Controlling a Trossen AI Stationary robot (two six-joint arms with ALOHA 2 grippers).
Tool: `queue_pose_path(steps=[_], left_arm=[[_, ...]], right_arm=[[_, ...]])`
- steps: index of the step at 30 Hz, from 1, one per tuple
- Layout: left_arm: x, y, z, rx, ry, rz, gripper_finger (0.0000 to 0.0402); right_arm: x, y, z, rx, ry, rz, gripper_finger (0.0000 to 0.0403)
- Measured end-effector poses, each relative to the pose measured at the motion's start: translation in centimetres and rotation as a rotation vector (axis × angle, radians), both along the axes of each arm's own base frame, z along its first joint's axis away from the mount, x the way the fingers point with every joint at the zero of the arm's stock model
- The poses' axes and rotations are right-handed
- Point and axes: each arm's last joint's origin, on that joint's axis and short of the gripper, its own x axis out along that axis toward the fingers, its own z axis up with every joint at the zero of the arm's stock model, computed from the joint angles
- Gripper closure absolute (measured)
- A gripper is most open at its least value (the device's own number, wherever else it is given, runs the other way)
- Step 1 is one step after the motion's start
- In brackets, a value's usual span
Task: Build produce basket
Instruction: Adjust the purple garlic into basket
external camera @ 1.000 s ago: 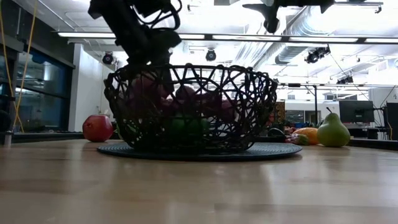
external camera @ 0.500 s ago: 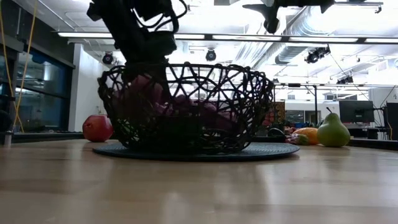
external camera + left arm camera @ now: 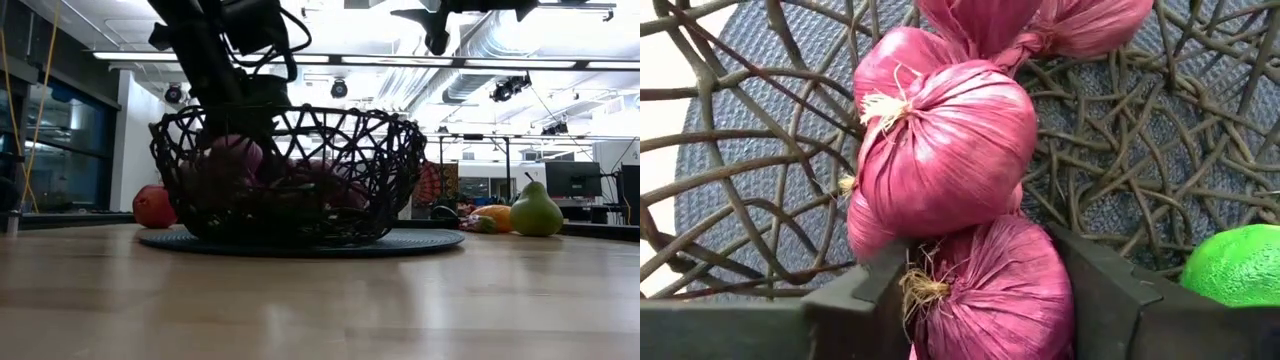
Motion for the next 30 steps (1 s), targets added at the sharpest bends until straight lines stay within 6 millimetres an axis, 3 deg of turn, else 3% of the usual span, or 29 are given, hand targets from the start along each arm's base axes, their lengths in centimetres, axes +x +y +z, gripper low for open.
queue_pose_path(steps=[10,18,24,30], left_arm=[[-0.3,0.7,1.6,-0.028,-0.04,0.002,0.0139],[-0.7,2.2,3.9,-0.016,-0.011,-0.018,0.0125],[-1.8,3.3,7.9,0.034,-0.123,-0.002,0.0127],[-4.7,2.1,11.5,0.083,-0.358,0.004,0.013]], right_arm=[[0.0,0.0,0.0,0.0,0.001,0.0,0.0159],[0.0,0.0,0.0,0.0,0.001,0.0,0.0159],[0.0,0.0,-0.1,0.011,0.012,0.0,0.0159],[0.1,0.7,-1.6,0.08,0.149,0.028,0.0159]])
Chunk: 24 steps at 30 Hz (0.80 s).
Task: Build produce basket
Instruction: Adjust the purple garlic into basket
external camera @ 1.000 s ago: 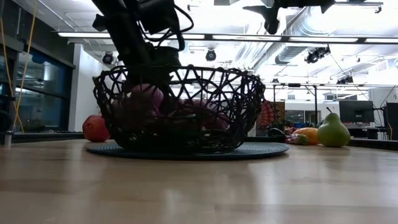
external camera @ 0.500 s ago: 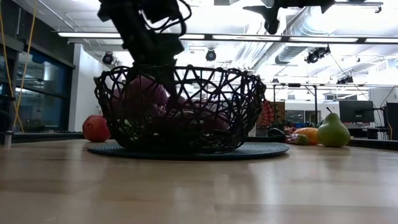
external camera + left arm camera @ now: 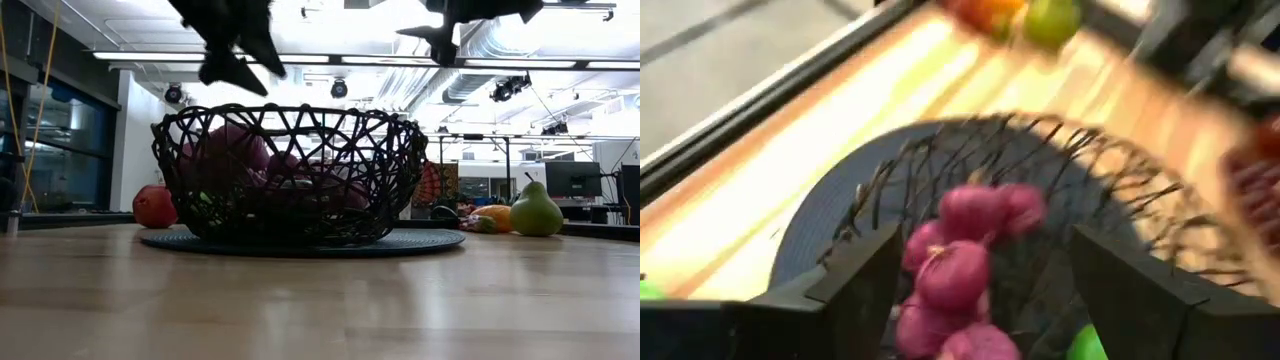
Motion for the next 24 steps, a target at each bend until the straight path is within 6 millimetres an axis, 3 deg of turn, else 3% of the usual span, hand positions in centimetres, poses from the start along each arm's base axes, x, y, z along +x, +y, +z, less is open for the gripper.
queue_pose_path(steps=[4,10,16,24], left_arm=[[-2.3,-1.2,1.3,0.036,-0.232,-0.006,0.013],[-4.8,-2.6,1.5,0.019,-0.539,-0.053,0.0131],[-5.6,-3.1,1.0,-0.004,-0.496,-0.061,0.0131],[-5.6,-3.2,0.5,-0.061,-0.468,-0.04,0.0131]], right_arm=[[1.1,1.5,-0.7,0.037,0.048,0.083,0.0159],[5.2,5.3,-3.9,0.118,0.19,0.285,0.016],[9.0,8.1,-6.6,0.044,0.24,0.414,0.016],[13.6,8.9,-9.5,-0.124,0.298,0.422,0.016]])
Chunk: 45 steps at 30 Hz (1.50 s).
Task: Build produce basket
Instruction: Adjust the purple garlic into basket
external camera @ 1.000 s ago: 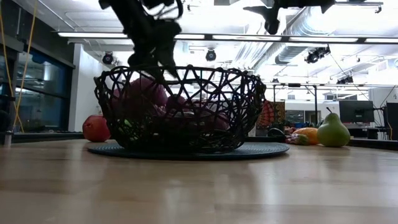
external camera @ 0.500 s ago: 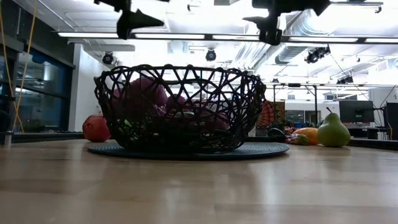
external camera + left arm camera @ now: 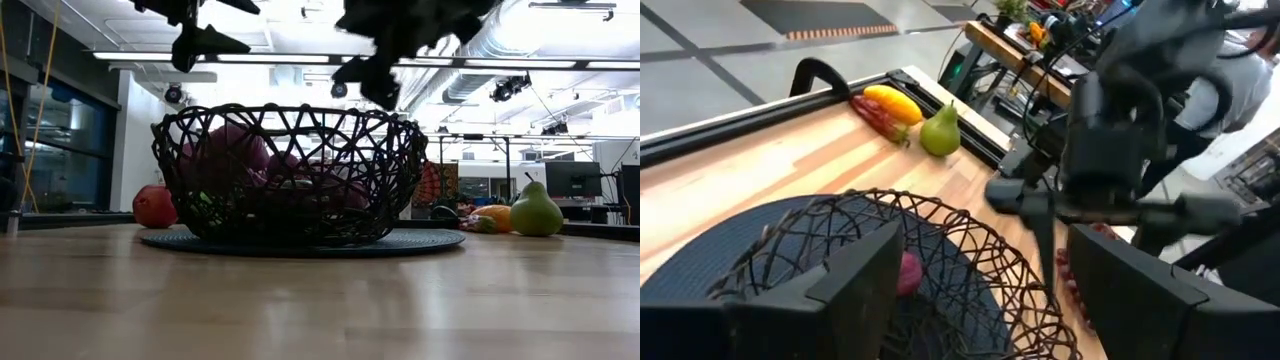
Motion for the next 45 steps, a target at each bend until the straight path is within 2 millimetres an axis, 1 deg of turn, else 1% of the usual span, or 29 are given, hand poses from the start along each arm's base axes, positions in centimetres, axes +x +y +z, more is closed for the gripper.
queue_pose_path(steps=[4,7,9,10,12,14,19,20,21,25,28,30,32,37,38,41,45], left_arm=[[-0.3,-0.1,0.4,-0.026,-0.034,0.007,0.0131],[-0.7,-0.2,1.2,-0.032,-0.107,-0.005,0.0131],[-1.0,-0.3,1.9,-0.024,-0.162,-0.013,0.0131],[-1.2,-0.3,2.2,-0.021,-0.191,-0.018,0.0131],[-1.6,-0.4,2.9,-0.02,-0.242,-0.021,0.0131],[-2.1,-0.5,3.6,-0.012,-0.306,-0.024,0.0131],[-3.6,-0.9,6.0,0.021,-0.518,-0.045,0.0131],[-4.0,-0.9,6.6,0.035,-0.56,-0.046,0.0131],[-4.4,-1.0,7.0,0.05,-0.593,-0.044,0.0131],[-5.6,-1.2,7.7,0.084,-0.652,-0.029,0.0131],[-6.3,-1.2,8.1,0.089,-0.678,-0.002,0.0131],[-6.6,-1.2,8.2,0.091,-0.688,0.011,0.0131],[-6.8,-1.3,8.3,0.092,-0.694,0.012,0.0131],[-6.8,-1.3,8.3,0.093,-0.696,0.012,0.0131],[-6.8,-1.3,8.3,0.092,-0.696,0.012,0.0131],[-6.8,-1.3,8.3,0.092,-0.695,0.012,0.0131],[-6.8,-1.3,8.3,0.092,-0.694,0.014,0.0131]], right_arm=[[2.3,0.1,-1.3,-0.052,0.017,-0.015,0.016],[3.8,0.3,-1.9,-0.13,0.012,-0.04,0.0163],[4.7,0.4,-2.1,-0.149,-0.002,-0.03,0.0175],[5.2,0.5,-1.8,-0.157,-0.024,-0.024,0.0185],[6.1,0.6,-0.9,-0.187,-0.074,-0.028,0.0213],[7.2,0.7,-0.6,-0.234,-0.1,-0.053,0.0251],[10.2,0.7,-1.5,-0.24,-0.088,-0.069,0.0373],[10.7,0.8,-1.7,-0.236,-0.09,-0.07,0.0387],[11.3,0.9,-1.7,-0.235,-0.095,-0.069,0.0393],[13.3,1.1,-2.7,-0.236,-0.053,-0.059,0.0378],[14.4,1.1,-3.5,-0.243,-0.011,-0.05,0.0392],[14.8,1.0,-4.3,-0.255,0.044,-0.043,0.04],[15.2,0.9,-5.1,-0.287,0.095,-0.049,0.0398],[15.4,0.5,-5.9,-0.42,0.18,-0.045,0.0402],[15.3,0.3,-6.3,-0.443,0.198,-0.051,0.0401],[15.1,-0.7,-6.6,-0.509,0.238,-0.104,0.0402],[14.9,-1.6,-6.7,-0.519,0.259,-0.129,0.0402]])
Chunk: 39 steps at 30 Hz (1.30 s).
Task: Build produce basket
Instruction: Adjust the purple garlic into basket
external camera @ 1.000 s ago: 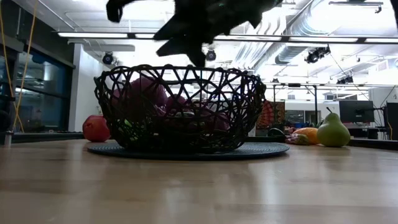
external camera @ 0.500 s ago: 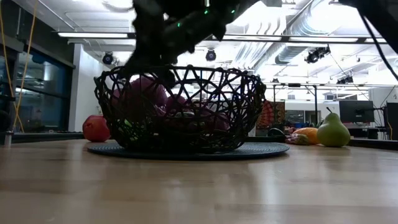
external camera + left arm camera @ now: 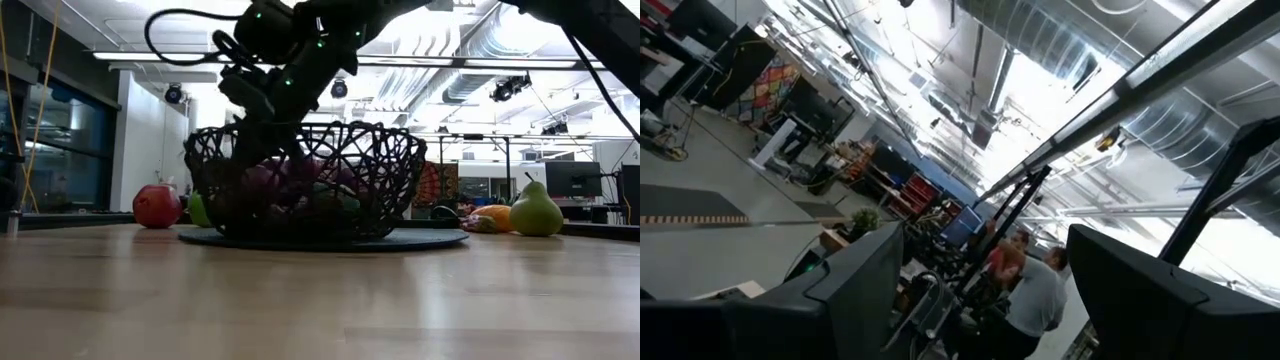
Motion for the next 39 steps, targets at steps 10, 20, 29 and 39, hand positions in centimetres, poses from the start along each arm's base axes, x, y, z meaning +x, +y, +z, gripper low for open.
queue_pose_path(steps=[10,20,29,39], left_arm=[[0.0,0.0,0.0,-0.004,-0.002,-0.002,0.0131],[0.0,0.0,0.0,0.0,0.0,-0.004,0.0131],[0.0,0.0,0.0,0.002,0.002,-0.001,0.0131],[0.0,0.1,-0.1,-0.012,0.001,0.03,0.0131]], right_arm=[[-0.1,-2.3,5.0,-0.04,-0.114,0.004,0.0403],[-4.6,-7.9,7.1,-0.067,0.008,-0.113,0.0403],[-8.6,-9.2,4.1,0.004,-0.109,-0.275,0.0403],[-8.2,-9.1,2.1,0.009,-0.102,-0.271,0.0403]])
